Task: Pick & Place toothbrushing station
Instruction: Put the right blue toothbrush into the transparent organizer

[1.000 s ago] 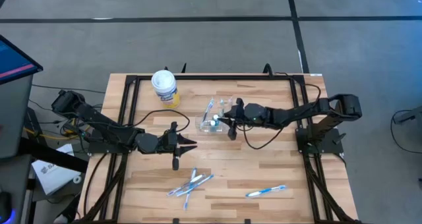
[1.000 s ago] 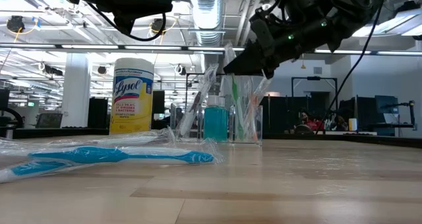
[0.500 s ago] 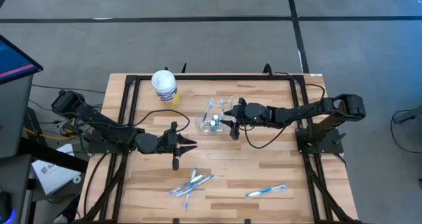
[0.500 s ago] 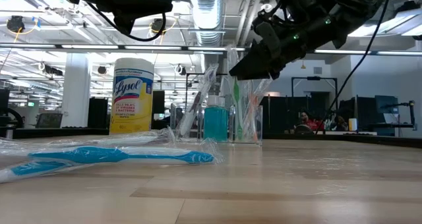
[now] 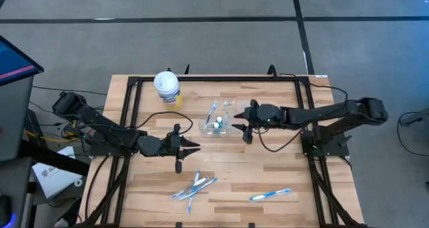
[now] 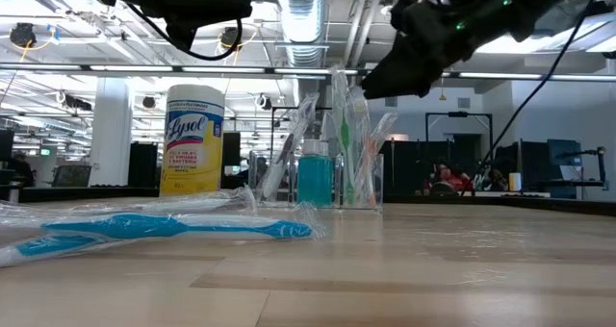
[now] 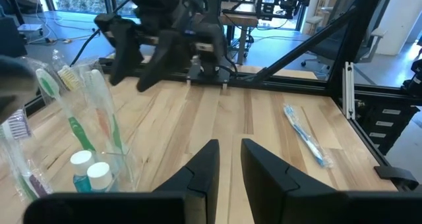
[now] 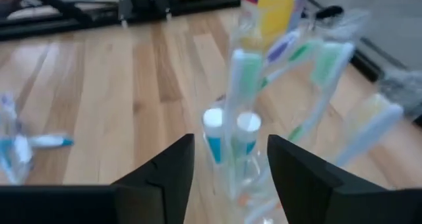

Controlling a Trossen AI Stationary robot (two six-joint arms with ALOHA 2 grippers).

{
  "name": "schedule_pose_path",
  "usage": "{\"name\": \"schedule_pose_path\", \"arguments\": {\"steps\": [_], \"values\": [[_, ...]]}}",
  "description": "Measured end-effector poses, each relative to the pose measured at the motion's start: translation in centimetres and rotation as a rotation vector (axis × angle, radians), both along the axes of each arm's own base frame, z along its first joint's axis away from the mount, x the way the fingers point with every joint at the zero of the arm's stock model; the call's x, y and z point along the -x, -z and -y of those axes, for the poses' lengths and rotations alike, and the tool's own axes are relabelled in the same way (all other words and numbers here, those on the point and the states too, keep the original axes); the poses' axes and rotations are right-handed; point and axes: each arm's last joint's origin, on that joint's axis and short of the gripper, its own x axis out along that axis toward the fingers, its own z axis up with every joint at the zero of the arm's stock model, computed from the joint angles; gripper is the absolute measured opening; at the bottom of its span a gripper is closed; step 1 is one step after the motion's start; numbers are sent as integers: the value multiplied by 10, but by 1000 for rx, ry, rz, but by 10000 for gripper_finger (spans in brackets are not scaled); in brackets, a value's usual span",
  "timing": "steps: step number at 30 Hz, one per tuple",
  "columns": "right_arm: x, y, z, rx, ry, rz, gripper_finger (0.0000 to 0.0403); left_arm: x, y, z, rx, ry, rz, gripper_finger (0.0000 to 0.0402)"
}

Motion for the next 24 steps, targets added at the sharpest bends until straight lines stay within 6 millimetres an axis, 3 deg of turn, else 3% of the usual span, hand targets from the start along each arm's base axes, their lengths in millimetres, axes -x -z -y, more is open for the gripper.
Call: {"name": "schedule_pose_path", "arguments": {"steps": [8, 24], "values": [[17, -1, -23, -52, -64, -114, 168, 0, 0, 0, 0, 0, 0, 57], [42, 12, -93, -166, -291, -306, 168, 0, 0, 0, 0, 0, 1, 57]]}}
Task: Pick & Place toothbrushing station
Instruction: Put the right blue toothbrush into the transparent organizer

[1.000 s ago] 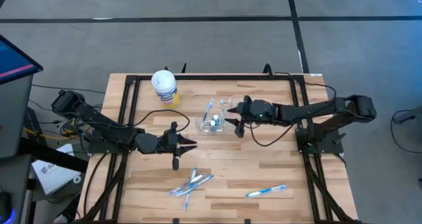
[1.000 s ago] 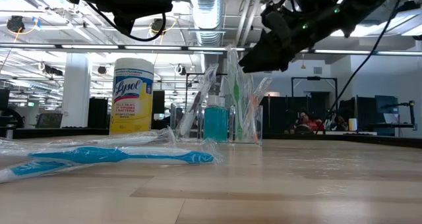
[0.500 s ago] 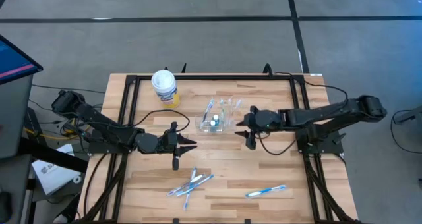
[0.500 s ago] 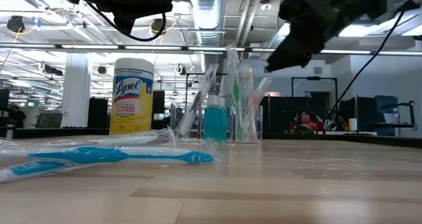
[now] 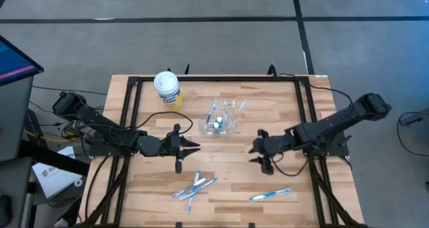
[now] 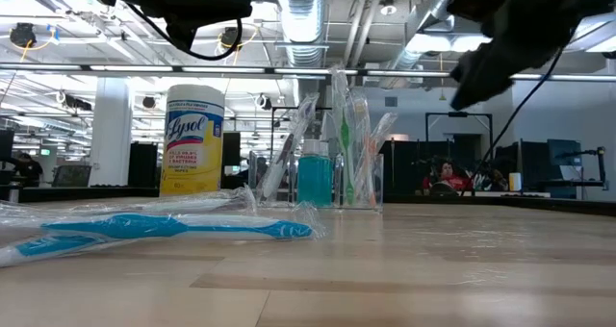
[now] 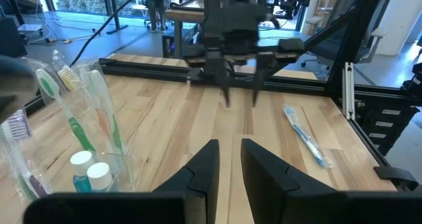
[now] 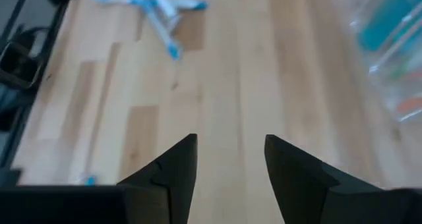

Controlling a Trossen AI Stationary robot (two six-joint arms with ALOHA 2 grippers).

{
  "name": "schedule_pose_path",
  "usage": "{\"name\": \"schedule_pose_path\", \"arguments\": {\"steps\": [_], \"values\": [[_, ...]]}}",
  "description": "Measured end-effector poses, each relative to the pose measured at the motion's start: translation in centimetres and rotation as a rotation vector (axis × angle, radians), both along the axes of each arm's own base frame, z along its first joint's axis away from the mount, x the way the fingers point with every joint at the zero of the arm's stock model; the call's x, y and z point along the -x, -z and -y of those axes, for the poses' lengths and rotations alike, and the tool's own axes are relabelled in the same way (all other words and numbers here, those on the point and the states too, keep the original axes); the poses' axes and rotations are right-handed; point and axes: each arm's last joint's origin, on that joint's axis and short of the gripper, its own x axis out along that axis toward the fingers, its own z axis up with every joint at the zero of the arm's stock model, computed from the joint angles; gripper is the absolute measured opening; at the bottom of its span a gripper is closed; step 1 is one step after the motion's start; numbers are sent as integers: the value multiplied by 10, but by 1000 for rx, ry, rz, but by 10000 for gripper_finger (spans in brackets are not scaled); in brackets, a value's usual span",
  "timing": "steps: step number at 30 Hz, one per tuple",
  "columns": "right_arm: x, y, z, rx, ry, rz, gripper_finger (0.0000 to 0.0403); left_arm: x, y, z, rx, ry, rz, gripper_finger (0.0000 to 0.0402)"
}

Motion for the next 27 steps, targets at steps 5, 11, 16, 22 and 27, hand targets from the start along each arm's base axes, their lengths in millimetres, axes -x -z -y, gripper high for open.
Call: {"name": "schedule_pose_path", "arguments": {"steps": [5, 11, 16, 22, 27], "values": [[11, 3, -19, -32, -38, -55, 161, 0, 0, 0, 1, 0, 3, 57], [25, 7, -38, -88, -38, -136, 150, 0, -1, 0, 2, 0, 6, 57], [39, 9, -54, -140, -40, -197, 142, 0, -1, 0, 3, 0, 7, 57], [55, 11, -72, -219, -12, -257, 131, 0, -1, 0, 5, 0, 13, 57], [68, 13, -84, -262, 28, -317, 121, 0, -1, 0, 6, 0, 14, 57]]}}
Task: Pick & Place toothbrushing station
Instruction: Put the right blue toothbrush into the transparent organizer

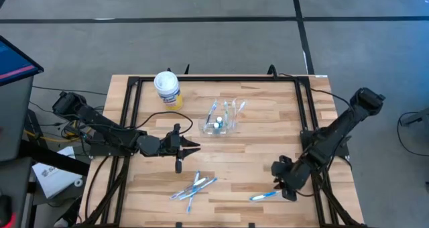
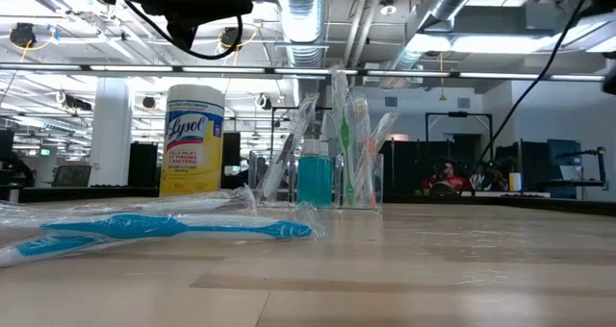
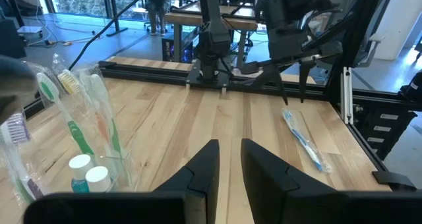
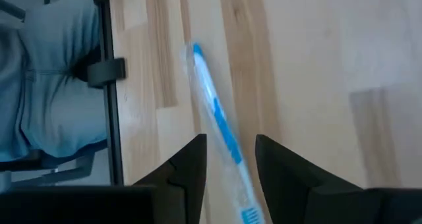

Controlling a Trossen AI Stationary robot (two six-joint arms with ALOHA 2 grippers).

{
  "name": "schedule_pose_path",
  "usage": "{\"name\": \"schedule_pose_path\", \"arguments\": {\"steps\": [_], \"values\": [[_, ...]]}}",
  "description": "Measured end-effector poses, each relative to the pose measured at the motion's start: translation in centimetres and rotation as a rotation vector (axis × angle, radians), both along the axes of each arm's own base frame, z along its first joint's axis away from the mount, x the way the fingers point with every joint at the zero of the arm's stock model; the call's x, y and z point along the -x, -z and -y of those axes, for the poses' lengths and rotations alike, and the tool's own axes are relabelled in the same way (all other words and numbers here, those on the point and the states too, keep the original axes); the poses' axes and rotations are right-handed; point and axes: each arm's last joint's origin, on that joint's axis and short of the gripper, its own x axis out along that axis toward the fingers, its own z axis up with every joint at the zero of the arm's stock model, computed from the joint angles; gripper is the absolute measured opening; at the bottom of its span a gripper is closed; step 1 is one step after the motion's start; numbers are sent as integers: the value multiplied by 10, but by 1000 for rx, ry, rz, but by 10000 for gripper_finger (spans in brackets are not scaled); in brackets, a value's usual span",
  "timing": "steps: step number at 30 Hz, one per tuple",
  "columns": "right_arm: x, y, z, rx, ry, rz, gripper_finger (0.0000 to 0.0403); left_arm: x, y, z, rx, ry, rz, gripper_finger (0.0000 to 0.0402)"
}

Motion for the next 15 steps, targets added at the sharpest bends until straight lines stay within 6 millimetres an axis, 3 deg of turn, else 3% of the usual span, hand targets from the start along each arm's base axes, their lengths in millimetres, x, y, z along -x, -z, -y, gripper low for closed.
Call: {"name": "schedule_pose_path", "arguments": {"steps": [9, 15], "values": [[9, 24, -25, 8, 21, -124, 118, 0, -1, 0, 3, 0, 6, 57], [0, 29, -38, 29, -7, -181, 118, 0, -1, 0, 2, 0, 13, 57]]}}
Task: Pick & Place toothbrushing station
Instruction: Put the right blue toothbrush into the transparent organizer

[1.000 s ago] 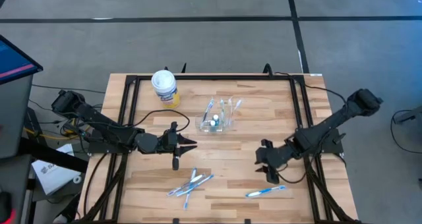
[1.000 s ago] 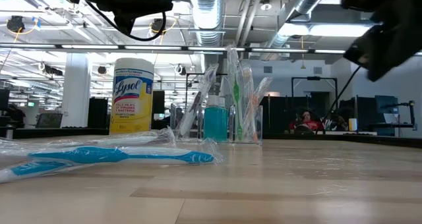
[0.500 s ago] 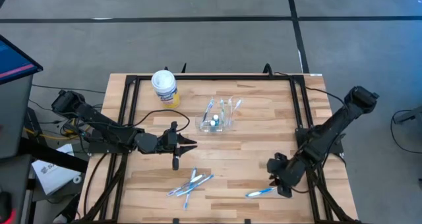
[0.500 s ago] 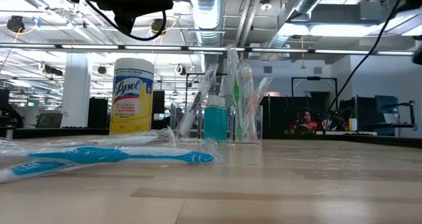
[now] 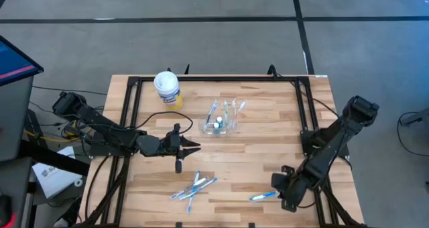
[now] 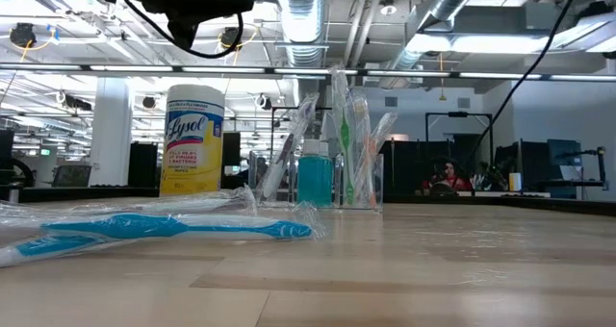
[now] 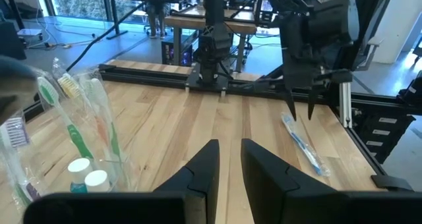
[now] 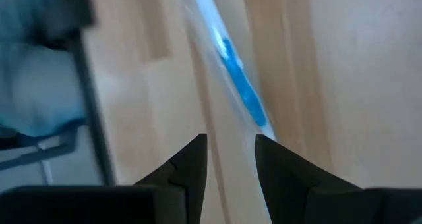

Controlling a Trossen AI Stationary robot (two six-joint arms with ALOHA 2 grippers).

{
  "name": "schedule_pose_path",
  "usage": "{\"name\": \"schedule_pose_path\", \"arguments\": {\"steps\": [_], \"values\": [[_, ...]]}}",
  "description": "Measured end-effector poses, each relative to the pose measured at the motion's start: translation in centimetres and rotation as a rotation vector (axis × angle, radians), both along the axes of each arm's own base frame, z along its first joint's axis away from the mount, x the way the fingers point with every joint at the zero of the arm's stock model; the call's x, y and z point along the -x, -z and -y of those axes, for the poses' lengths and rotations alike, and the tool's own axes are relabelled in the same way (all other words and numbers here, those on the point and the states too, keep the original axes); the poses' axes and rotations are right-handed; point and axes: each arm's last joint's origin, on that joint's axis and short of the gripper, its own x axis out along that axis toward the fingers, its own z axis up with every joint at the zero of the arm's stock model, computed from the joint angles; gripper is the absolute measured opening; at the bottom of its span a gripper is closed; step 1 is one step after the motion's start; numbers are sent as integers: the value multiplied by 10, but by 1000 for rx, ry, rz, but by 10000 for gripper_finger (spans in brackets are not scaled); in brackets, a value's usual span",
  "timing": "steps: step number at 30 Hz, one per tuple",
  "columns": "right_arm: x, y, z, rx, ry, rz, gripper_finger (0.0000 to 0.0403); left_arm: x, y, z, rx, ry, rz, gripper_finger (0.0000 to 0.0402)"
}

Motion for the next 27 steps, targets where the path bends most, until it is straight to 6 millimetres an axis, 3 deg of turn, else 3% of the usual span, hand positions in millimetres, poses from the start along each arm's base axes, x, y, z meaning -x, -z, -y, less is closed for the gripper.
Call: {"name": "schedule_pose_path", "arguments": {"steps": [13, 21, 27], "values": [[-8, 9, -12, 176, -56, -161, 118, 0, -1, 0, -4, 1, 4, 57], [-6, 11, -11, 174, -54, -204, 118, 0, -1, 0, -4, 1, 4, 57], [-8, 24, -13, 205, -58, -248, 118, 0, -1, 0, -5, 1, 4, 57]]}}
